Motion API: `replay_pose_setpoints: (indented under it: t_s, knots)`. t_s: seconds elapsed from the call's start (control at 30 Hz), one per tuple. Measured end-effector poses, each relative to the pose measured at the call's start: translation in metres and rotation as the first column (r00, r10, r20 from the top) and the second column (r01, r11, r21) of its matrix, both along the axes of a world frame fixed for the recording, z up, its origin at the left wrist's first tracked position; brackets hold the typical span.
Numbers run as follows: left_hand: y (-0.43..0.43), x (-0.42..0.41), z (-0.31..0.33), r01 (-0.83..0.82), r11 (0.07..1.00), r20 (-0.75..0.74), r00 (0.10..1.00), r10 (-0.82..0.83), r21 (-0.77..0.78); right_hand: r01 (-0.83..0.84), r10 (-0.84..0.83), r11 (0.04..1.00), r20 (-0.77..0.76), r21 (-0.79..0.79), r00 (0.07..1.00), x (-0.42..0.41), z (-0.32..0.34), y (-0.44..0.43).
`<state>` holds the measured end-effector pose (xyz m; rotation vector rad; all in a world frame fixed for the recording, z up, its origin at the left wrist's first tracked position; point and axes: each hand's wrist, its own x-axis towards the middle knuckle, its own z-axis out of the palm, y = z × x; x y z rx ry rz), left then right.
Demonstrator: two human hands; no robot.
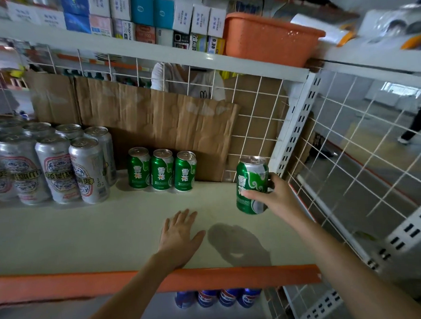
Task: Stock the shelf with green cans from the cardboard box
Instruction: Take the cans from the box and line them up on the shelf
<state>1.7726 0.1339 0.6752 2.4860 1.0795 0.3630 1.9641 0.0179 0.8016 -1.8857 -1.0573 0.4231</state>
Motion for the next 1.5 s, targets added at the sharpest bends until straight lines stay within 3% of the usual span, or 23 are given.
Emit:
replay_pose_setpoints:
  t_s: [0.1, 0.2, 0.37, 0.5, 0.83, 0.97, 1.17, 1.33, 1.5]
  knots:
    - [-0.001, 0.000, 0.022, 0.029, 0.990, 0.239, 0.971, 0.004, -0.134, -0.093, 0.106, 0.992, -0.163, 0.087, 0.981, -0.015, -0.003, -0.021]
    - [-0.008, 0.002, 0.059, 0.121, 0.943, 0.480, 0.876, 0.046, -0.311, -0.119, 0.149, 0.986, -0.294, 0.116, 0.944, -0.034, -0.010, -0.035]
    - [-0.030, -0.003, 0.114, 0.428, 0.810, 0.709, 0.705, -0.022, -0.401, -0.242, 0.272, 0.961, -0.303, 0.136, 0.913, -0.059, -0.015, -0.044]
    - [-0.045, -0.006, 0.126, 0.568, 0.712, 0.727, 0.677, -0.118, -0.414, -0.280, 0.316, 0.947, -0.310, 0.155, 0.897, -0.076, -0.018, -0.043]
    - [-0.046, -0.014, 0.131, 0.527, 0.756, 0.818, 0.574, 0.020, -0.388, -0.264, 0.298, 0.951, -0.247, 0.161, 0.922, -0.080, -0.016, -0.045]
    - [-0.047, -0.013, 0.138, 0.462, 0.793, 0.846, 0.520, 0.120, -0.396, -0.247, 0.269, 0.958, -0.154, 0.147, 0.951, -0.083, -0.019, -0.053]
    - [-0.053, -0.008, 0.146, 0.249, 0.873, 0.807, 0.543, 0.233, -0.419, -0.105, 0.104, 0.977, 0.013, 0.187, 0.994, -0.104, -0.031, -0.051]
    - [-0.062, -0.005, 0.146, 0.183, 0.901, 0.777, 0.590, 0.219, -0.393, -0.016, -0.014, 0.979, 0.144, 0.204, 0.989, -0.114, -0.026, -0.043]
    - [-0.063, -0.008, 0.145, 0.133, 0.927, 0.715, 0.677, 0.173, -0.350, -0.009, -0.006, 0.982, 0.081, 0.190, 0.997, -0.108, -0.026, -0.040]
